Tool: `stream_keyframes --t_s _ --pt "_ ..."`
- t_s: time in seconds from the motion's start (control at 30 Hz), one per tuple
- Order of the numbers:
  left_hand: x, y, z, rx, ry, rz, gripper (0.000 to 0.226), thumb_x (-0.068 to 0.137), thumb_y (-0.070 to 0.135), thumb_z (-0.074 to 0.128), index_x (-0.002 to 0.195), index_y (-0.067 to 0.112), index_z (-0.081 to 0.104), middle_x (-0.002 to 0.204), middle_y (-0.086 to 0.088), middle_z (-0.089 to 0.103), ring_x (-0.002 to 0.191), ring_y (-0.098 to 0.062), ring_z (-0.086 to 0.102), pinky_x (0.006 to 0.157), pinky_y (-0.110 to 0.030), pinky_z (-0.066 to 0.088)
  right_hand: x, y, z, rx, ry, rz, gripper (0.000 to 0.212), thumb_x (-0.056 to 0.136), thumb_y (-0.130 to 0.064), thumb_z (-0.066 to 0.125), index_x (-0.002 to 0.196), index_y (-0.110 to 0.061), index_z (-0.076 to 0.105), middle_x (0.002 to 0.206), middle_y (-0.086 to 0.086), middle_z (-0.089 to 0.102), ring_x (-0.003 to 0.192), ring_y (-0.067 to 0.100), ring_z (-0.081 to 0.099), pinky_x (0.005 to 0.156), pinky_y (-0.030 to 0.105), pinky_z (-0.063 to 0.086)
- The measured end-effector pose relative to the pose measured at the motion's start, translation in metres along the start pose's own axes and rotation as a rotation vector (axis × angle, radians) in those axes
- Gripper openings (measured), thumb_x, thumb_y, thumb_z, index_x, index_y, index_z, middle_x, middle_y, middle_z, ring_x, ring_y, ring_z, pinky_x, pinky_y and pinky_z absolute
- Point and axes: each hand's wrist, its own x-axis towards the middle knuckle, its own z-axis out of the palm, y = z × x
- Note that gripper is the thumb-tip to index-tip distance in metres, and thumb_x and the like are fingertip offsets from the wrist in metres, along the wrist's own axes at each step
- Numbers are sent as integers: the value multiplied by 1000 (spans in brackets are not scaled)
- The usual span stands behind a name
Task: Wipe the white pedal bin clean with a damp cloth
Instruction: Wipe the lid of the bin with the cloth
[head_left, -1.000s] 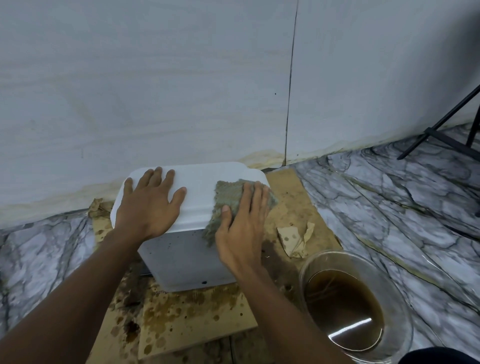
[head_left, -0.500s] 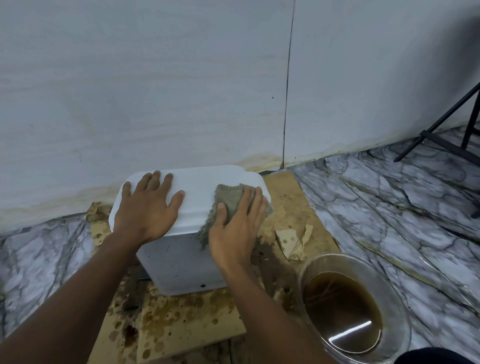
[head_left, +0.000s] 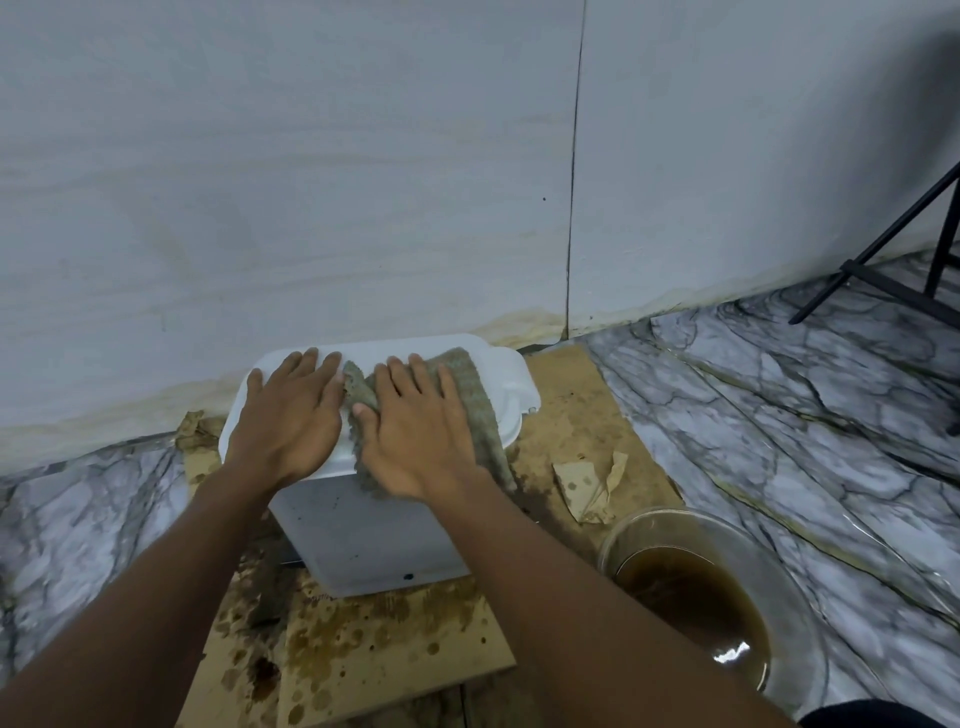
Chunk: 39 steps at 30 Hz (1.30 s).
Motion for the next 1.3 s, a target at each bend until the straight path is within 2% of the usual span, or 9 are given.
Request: stream_keyframes --t_s 0.1,0.23,0.33,0.43,0.6,0.7,0.83,1.03,1.3 --pt "-2 4 -6 -56 35 23 70 97 46 7 150 15 41 157 -8 39 149 -24 26 120 -54 13 16 -2 -16 147 -126 53 61 106 -41 24 158 -9 16 166 9 14 154 24 2 125 46 -3" --pt "-6 7 -10 -153 35 -30 59 104 44 17 148 14 44 153 -5 45 146 -22 31 120 -51 12 24 13 -54 727 -144 132 47 107 -31 37 151 -17 40 161 4 31 152 20 19 120 35 15" --pt "-5 8 -13 -281 26 -122 55 108 42 24 157 17 30 162 -4 31 152 -20 21 125 -47 4 16 54 -70 520 -108 108 40 106 -23 41 145 -21 50 164 4 22 150 21 24 108 22 22" --pt "-6 25 -22 -264 137 -132 57 104 41 42 154 13 35 160 -8 35 150 -24 23 125 -47 8 4 101 -67 392 -78 191 38 104 -13 43 139 -20 55 164 5 25 151 22 21 116 32 25" --pt "-17 90 -10 -138 -7 230 72 95 59 48 155 22 33 163 -3 28 151 -21 17 123 -37 8 -8 131 -55 543 -112 223 52 92 12 42 139 -7 57 156 12 40 147 27 32 118 46 35" --pt "-14 110 11 -7 -61 271 79 95 64 41 158 20 22 166 -5 21 153 -20 12 125 -38 7 -11 132 -56 443 -96 184 48 96 5 43 141 -9 55 152 14 45 144 28 38 118 42 34" --pt "-9 130 23 77 -25 266 79 97 64 33 159 18 17 166 -8 17 154 -22 9 126 -39 3 -15 135 -56 326 -133 84 54 98 1 39 151 -13 40 162 2 27 152 19 19 123 29 17" --pt "-11 133 27 71 3 236 76 98 65 28 160 23 15 167 -5 16 155 -20 6 126 -40 2 -25 135 -65 320 -235 4 75 92 -3 46 159 -21 17 168 -4 5 154 15 0 125 40 10" --pt "-23 113 19 58 42 222 77 95 70 33 158 26 24 165 -2 24 153 -18 14 125 -35 3 -27 145 -59 254 -256 -95 108 71 -53 70 159 -28 13 167 -7 2 154 14 -1 122 48 19"
